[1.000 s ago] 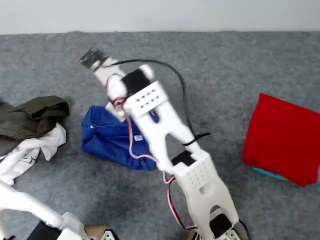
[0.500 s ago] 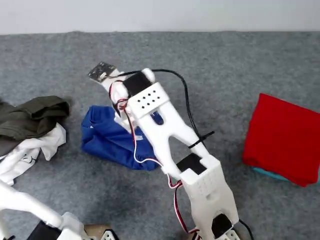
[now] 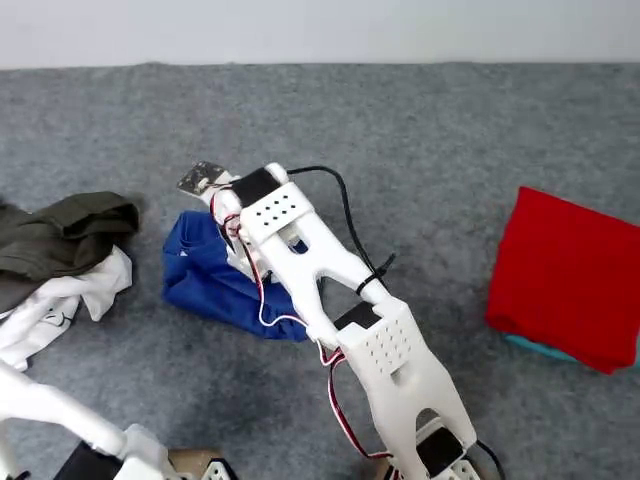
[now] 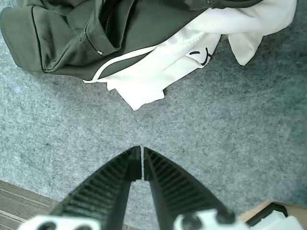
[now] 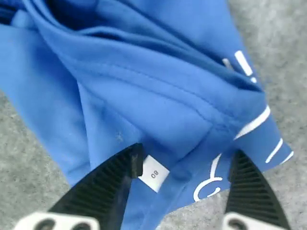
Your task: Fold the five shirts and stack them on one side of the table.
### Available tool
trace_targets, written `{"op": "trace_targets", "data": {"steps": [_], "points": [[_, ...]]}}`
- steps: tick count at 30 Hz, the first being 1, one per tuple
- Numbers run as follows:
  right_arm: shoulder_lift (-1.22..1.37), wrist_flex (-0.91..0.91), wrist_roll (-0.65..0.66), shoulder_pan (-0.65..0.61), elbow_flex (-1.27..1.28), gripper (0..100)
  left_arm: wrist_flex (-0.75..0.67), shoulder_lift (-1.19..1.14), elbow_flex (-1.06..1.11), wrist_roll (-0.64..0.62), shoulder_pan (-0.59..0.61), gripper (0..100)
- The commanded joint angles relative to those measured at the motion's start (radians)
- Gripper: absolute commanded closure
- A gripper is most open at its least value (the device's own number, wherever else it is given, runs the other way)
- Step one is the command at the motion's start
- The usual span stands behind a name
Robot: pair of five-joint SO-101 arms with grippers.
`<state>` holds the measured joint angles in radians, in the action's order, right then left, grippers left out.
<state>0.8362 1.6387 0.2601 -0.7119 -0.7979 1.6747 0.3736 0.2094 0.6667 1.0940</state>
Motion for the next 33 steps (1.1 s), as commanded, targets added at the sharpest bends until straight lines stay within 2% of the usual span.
{"op": "trace_targets", "data": {"steps": [1, 3, 5, 14, 17, 25, 31, 33], "points": [[-0.035, -0.001, 0.009, -0.008, -0.009, 88.0, -0.002, 0.029, -0.007, 0.0, -0.008, 97], [-0.048, 0.001, 0.012, -0.007, -0.009, 95.6, -0.002, 0.029, -0.007, 0.0, -0.008, 97], [-0.059, 0.002, 0.049, -0.007, -0.009, 98.4, -0.002, 0.029, -0.007, 0.0, -0.008, 97], [-0.165, 0.028, 0.081, -0.012, -0.009, 98.8, -0.002, 0.031, -0.007, 0.0, -0.008, 97], [-0.225, 0.074, 0.091, -0.047, -0.009, 98.8, -0.002, 0.034, -0.007, 0.0, -0.008, 97], [-0.295, 0.128, 0.114, -0.255, -0.009, 98.8, -0.002, 0.034, -0.007, 0.0, -0.008, 97], [-0.222, 0.064, 0.109, -0.39, -0.009, 98.6, -0.002, 0.035, -0.007, 0.0, -0.008, 97], [-0.182, 0.042, 0.109, -0.409, -0.009, 95.3, -0.002, 0.035, -0.007, 0.0, -0.008, 97]]}}
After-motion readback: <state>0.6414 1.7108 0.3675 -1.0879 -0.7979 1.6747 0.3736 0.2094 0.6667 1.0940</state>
